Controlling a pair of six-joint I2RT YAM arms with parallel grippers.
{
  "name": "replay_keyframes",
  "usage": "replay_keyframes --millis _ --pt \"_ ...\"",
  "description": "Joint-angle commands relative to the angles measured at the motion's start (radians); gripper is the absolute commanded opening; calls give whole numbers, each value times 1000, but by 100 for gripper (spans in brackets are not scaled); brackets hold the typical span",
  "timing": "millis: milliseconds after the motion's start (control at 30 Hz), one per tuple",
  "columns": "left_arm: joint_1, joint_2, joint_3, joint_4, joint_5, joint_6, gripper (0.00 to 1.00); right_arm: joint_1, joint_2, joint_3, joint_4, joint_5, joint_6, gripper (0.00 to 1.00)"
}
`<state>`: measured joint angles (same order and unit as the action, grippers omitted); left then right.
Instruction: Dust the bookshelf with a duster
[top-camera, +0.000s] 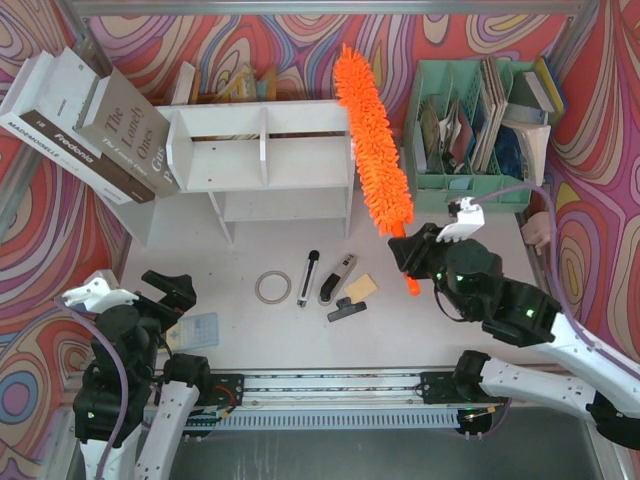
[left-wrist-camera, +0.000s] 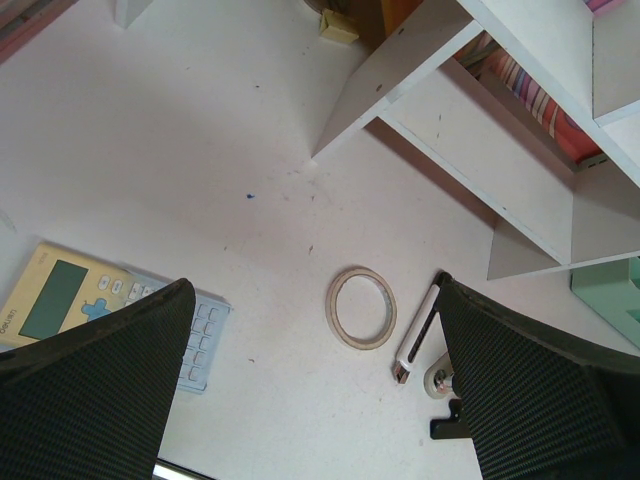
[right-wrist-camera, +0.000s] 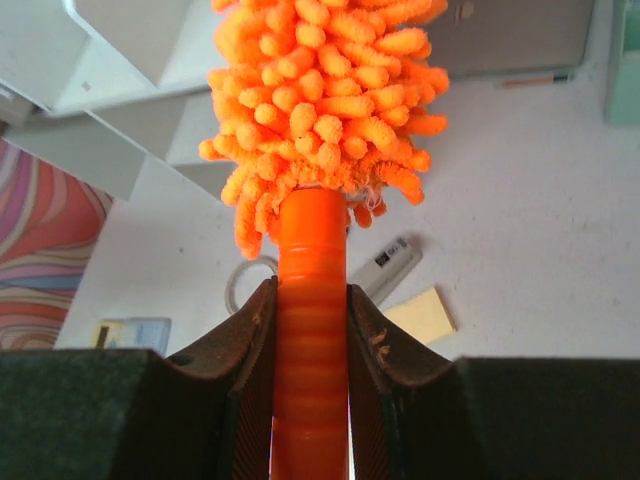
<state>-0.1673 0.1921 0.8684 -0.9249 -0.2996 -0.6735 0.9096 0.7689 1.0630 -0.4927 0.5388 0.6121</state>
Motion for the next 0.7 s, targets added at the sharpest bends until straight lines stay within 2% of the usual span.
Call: replay_keyframes --millis 0,233,367,533,667 --pt "5 7 -8 -5 -3 -4 98 5 -5 -137 38 -76 73 0" --pt "5 9 -8 -5 -4 -4 98 4 -21 -352 48 -116 233 0" --pt "5 8 -9 -3 -4 -4 98 4 -12 -401 91 -144 259 0" --pt "5 9 -8 -5 -3 -5 98 3 49 -328 29 -92 275 0" --pt "5 16 -8 -3 -1 -3 98 4 12 -183 35 -32 167 0"
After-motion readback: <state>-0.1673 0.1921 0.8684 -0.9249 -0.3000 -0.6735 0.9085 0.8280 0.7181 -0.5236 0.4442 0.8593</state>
